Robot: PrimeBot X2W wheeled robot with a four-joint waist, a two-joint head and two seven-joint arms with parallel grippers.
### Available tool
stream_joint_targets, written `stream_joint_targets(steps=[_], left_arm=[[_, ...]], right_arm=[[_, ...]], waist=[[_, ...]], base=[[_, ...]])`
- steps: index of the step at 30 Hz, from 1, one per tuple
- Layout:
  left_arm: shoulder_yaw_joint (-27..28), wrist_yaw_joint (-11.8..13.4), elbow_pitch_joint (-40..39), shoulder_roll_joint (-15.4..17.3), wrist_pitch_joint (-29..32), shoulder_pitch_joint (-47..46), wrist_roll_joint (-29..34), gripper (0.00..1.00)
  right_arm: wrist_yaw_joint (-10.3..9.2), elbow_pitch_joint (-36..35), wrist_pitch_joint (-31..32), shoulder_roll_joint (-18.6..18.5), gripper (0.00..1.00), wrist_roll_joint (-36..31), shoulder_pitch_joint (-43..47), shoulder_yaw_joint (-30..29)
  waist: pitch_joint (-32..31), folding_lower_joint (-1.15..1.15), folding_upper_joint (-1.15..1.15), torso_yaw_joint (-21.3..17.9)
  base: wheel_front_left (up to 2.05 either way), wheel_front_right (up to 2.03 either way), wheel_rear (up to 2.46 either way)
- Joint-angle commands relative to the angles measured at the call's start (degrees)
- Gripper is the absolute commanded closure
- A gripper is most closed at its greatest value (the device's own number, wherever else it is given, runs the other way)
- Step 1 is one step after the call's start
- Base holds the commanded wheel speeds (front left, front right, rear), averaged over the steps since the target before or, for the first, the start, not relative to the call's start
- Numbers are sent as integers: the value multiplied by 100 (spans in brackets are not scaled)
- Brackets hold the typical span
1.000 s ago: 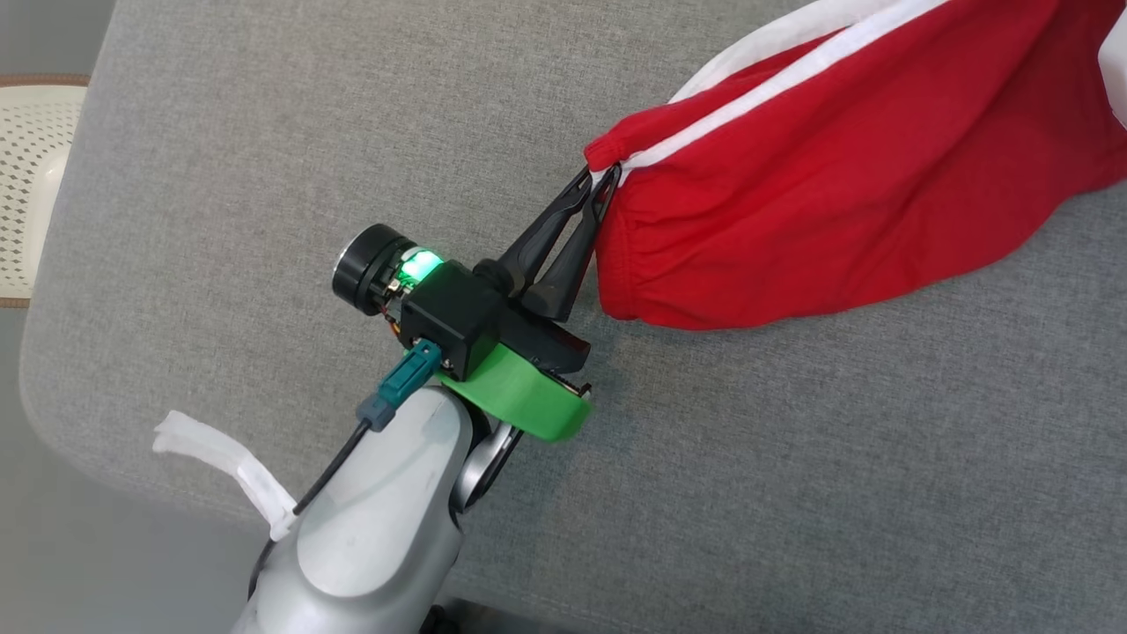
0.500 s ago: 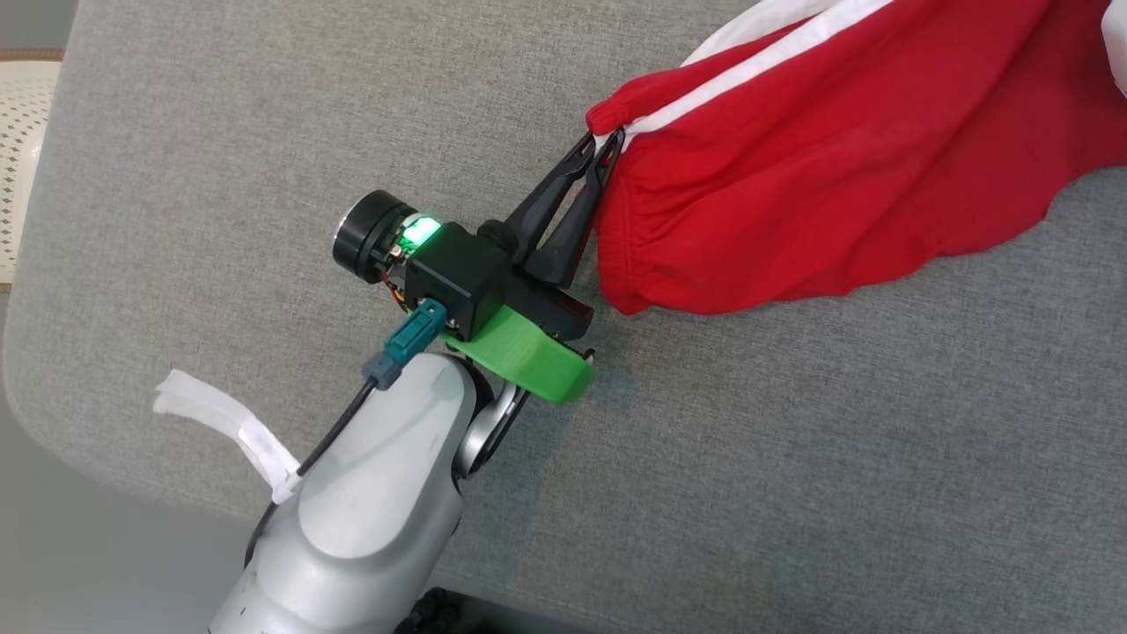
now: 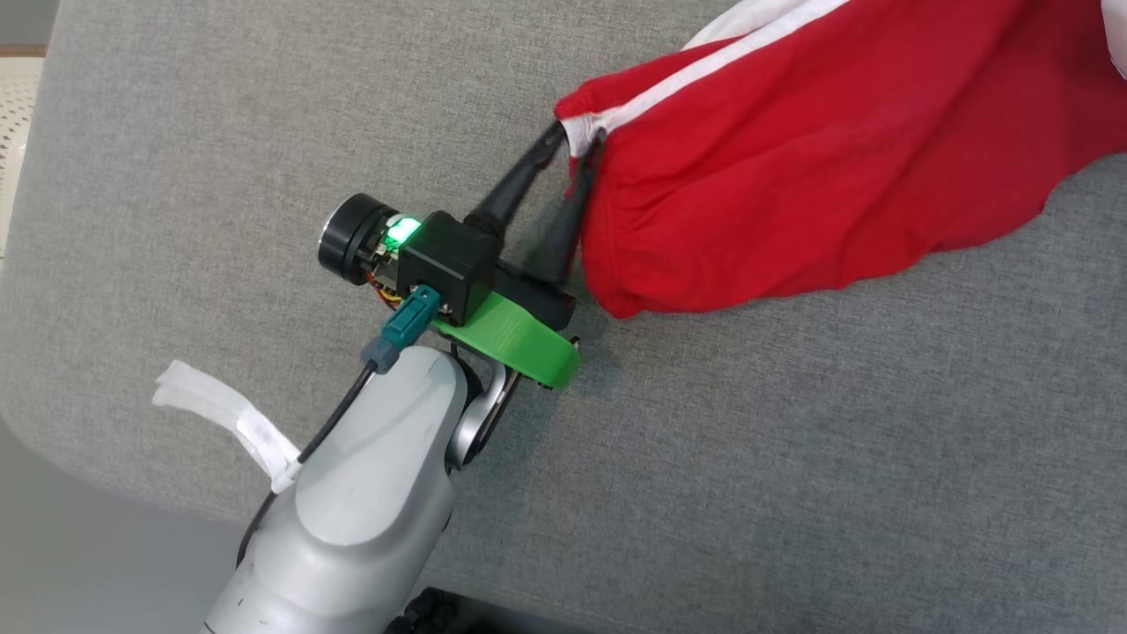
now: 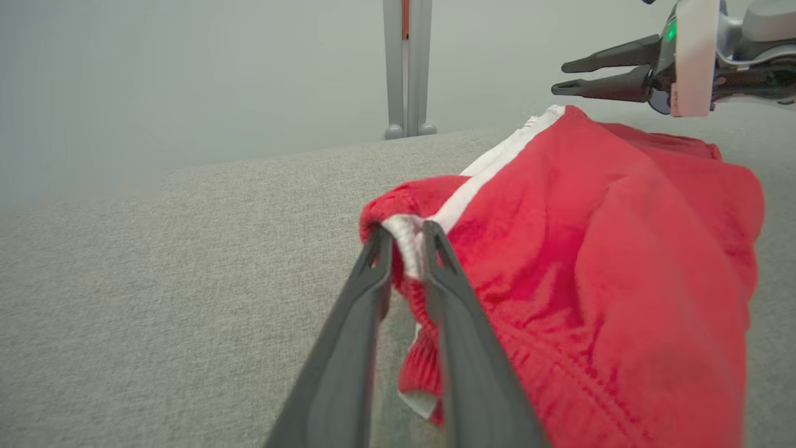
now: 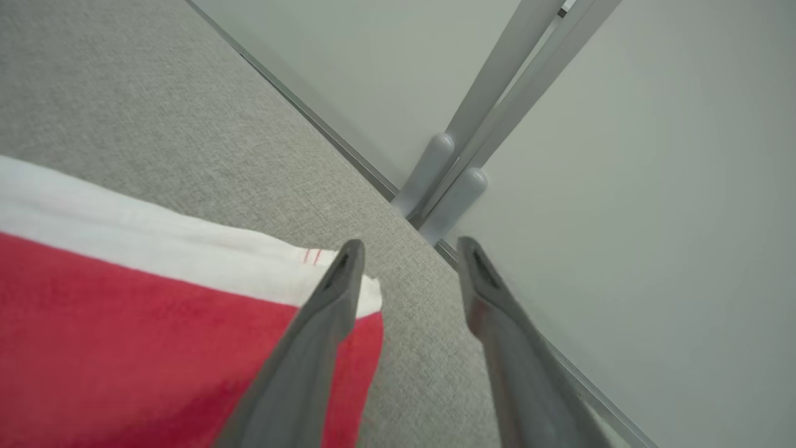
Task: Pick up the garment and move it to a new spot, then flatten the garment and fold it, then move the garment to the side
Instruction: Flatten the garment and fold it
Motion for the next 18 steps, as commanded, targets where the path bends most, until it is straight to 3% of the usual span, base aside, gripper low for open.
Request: stream_joint_targets(steps=[1, 10, 18], left_arm=[[38, 55, -10, 6, -17, -101, -6, 0], [264, 92, 89, 7, -17, 282, 81, 0], [890, 128, 26, 8, -17, 652, 408, 0]], right_arm=[[-12, 60, -74, 23, 0, 69, 26, 8], [-12, 365, -594, 135, 0, 289, 531, -63], [-12, 140, -794, 502, 0, 385, 1240, -933]], waist=[[-18, 0, 0, -17], [-363, 0, 0, -160], [-958, 0, 0, -457]], base=[[0, 0, 0], [0, 0, 0], [0, 0, 0]])
